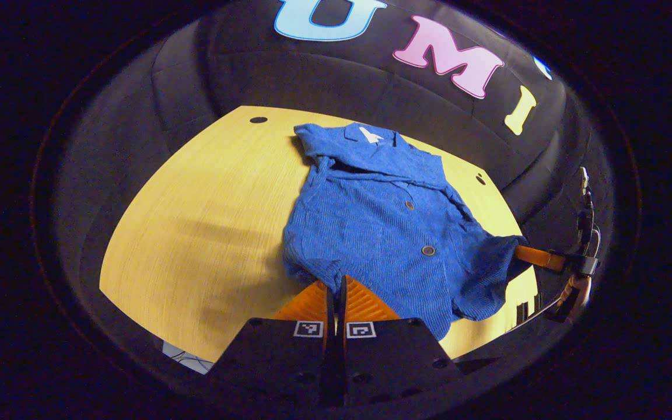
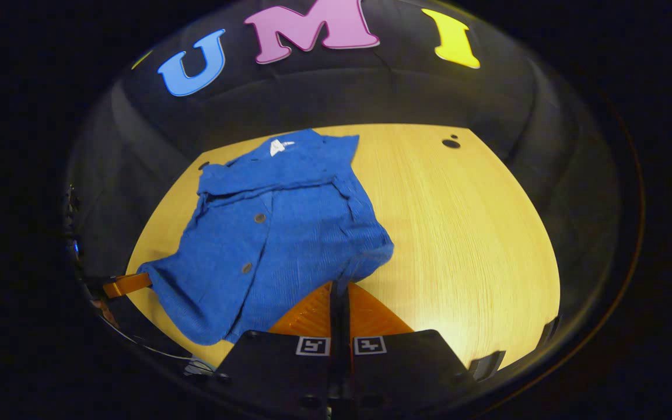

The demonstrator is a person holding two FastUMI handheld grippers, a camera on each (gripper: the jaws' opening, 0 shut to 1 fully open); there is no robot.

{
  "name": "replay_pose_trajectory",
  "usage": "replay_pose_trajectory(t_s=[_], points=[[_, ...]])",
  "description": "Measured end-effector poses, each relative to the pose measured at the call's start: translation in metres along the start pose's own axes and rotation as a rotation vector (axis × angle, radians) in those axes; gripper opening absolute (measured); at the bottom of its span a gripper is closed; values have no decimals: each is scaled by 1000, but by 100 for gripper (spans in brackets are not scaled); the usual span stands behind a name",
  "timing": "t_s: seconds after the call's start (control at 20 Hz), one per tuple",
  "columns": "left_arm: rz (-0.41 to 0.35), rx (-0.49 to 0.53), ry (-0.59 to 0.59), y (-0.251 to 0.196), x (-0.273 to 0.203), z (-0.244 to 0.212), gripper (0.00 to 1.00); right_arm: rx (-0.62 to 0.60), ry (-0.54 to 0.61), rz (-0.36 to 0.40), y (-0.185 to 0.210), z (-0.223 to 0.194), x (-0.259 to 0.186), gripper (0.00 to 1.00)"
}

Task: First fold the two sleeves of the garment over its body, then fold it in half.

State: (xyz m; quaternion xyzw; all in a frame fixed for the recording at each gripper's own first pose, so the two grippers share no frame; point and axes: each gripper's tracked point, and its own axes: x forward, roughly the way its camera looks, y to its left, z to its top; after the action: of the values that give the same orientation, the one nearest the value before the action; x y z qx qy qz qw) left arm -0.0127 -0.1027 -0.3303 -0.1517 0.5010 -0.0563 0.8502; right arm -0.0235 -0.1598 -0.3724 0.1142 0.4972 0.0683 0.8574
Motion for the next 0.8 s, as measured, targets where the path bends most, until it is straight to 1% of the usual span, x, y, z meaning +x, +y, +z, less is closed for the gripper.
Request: replay_pose_trajectory(t_s=[0.2,0.35,0.65,0.7,0.8], points=[[6,56,-44,2,7,53,0,-21,-78,43,27,60,15,1],[-17,54,-81,0,15,102,0,-20,-127,58,34,105,32,1],[-7,112,-187,7,45,220,0,-26,-235,57,21,212,78,1],[-8,122,-207,7,56,241,0,-30,-261,64,21,230,87,1],[-1,148,-253,14,84,279,0,-64,-307,45,11,268,111,0]])
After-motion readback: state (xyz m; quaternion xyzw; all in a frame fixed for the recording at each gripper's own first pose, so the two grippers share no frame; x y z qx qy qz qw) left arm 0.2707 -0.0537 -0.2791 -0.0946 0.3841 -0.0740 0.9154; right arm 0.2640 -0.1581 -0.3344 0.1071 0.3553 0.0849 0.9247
